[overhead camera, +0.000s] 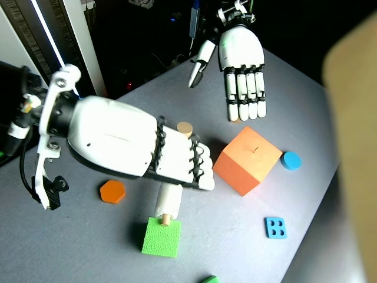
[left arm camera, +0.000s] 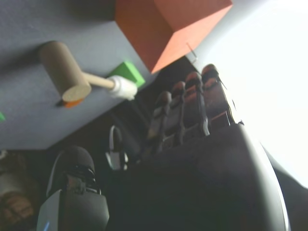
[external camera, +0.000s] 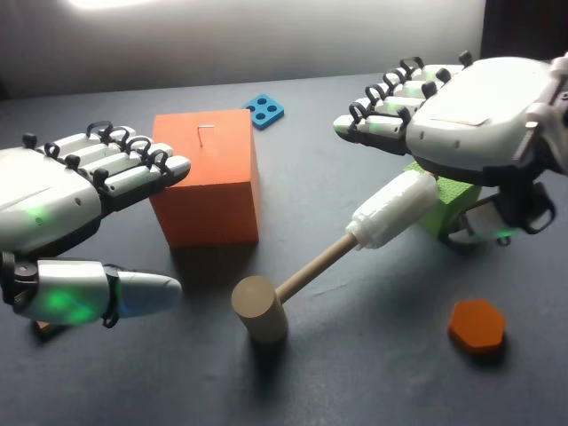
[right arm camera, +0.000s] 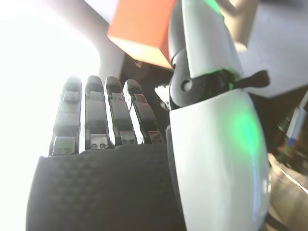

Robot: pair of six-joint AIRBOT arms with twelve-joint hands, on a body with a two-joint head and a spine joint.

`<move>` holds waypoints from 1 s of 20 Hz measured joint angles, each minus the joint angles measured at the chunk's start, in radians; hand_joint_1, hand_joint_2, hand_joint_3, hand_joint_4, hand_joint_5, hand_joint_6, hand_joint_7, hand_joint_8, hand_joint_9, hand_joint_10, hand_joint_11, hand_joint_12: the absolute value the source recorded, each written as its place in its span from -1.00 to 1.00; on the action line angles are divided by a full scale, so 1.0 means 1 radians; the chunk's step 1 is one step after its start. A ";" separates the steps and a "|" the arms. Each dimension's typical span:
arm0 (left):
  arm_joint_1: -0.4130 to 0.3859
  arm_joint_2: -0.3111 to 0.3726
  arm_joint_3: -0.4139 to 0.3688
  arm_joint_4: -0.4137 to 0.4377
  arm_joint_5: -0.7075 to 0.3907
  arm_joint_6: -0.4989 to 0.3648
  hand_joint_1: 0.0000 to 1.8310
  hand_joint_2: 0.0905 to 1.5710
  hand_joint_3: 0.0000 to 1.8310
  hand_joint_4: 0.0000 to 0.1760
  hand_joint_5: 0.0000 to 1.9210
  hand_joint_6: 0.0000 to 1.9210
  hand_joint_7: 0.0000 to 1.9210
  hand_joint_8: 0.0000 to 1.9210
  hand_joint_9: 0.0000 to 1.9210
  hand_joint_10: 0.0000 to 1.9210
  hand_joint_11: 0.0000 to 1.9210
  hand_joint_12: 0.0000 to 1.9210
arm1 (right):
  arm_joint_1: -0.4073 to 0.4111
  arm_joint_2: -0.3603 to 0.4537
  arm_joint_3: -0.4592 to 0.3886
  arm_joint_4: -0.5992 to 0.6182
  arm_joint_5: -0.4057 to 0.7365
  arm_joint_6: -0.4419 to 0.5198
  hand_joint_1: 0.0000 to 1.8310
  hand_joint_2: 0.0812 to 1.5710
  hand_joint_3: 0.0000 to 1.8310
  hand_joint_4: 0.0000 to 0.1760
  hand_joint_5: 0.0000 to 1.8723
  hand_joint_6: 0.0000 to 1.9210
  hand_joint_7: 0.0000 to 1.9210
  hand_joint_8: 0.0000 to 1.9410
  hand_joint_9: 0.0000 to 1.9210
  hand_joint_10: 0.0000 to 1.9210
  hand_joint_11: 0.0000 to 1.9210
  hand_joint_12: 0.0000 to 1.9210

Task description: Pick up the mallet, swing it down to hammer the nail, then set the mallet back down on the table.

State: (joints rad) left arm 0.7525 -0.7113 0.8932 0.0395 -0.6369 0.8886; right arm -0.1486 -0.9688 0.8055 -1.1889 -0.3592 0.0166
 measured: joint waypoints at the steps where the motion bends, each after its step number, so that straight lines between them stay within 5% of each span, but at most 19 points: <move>1: 0.001 -0.010 0.005 0.014 0.002 -0.002 -1.00 0.43 -0.98 -1.00 -1.00 -1.00 -1.00 -1.00 -1.00 -1.00 -1.00 -1.00 | 0.000 -0.013 0.005 0.003 -0.021 0.014 0.31 0.18 -1.00 -1.00 -1.00 -1.00 -1.00 -1.00 -1.00 -1.00 -1.00 -1.00; 9: 0.007 -0.085 0.079 0.031 -0.013 -0.028 -1.00 0.47 -0.98 -1.00 -1.00 -1.00 -1.00 -1.00 -1.00 -1.00 -1.00 -1.00 | -0.026 -0.183 0.130 0.069 -0.048 0.047 0.33 0.20 -1.00 -1.00 -1.00 -1.00 -1.00 -1.00 -1.00 -1.00 -0.97 -0.98; 20: 0.012 -0.107 0.119 -0.009 -0.022 -0.030 -1.00 0.47 -0.99 -1.00 -0.98 -1.00 -0.98 -0.99 -1.00 -1.00 -1.00 -1.00 | -0.056 -0.274 0.214 0.112 -0.070 -0.019 0.50 0.20 -1.00 -1.00 -1.00 -1.00 -1.00 -1.00 -1.00 -1.00 -0.97 -0.96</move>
State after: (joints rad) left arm 0.7647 -0.8185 1.0119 0.0303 -0.6586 0.8589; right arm -0.2047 -1.2430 1.0199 -1.0767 -0.4294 -0.0025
